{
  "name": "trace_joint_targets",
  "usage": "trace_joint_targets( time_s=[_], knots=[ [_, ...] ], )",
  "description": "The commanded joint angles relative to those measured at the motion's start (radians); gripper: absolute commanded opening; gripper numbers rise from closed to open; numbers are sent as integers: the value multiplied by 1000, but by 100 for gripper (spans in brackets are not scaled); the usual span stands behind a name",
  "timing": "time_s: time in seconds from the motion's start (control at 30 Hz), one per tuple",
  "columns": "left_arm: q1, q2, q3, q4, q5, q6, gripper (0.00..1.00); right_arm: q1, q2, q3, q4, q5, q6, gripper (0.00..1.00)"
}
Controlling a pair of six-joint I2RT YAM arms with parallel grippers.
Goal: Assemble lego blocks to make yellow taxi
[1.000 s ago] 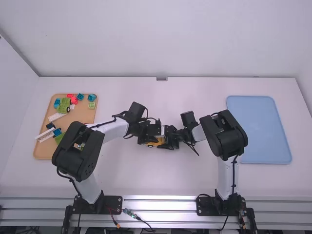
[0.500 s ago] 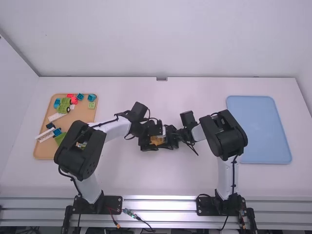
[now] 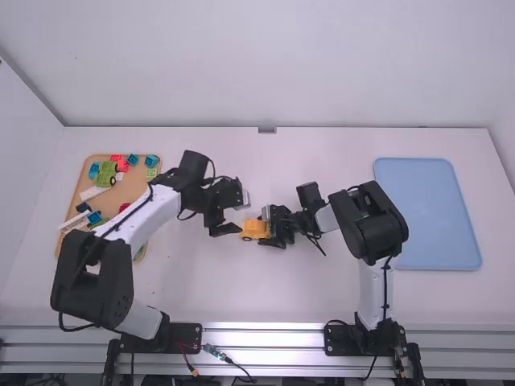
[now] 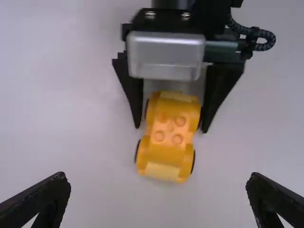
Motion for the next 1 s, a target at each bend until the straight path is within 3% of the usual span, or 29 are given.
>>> trace_joint_targets(
  time_s=[0.0, 0.03, 0.2, 0.53, 0.67, 0.97],
  knots=[
    [89, -30, 11, -13, 132, 82, 99, 6, 21, 8, 9, 7, 32, 88],
    [122, -32, 11, -10, 151, 82, 99, 8, 21, 9, 21, 7, 59, 100],
    [244, -31, -2, -6, 215, 83, 99, 21, 21, 5, 98, -21, 136, 99],
    [299, -32, -92, 138, 333, 98, 99, 82, 21, -50, 262, 88, 249, 99],
    [318, -32, -130, 140, 446, 219, 99, 80, 22, -59, 280, 87, 271, 97],
    [332, -32, -137, 137, 480, 220, 99, 97, 35, -43, 272, 116, 290, 94]
  ],
)
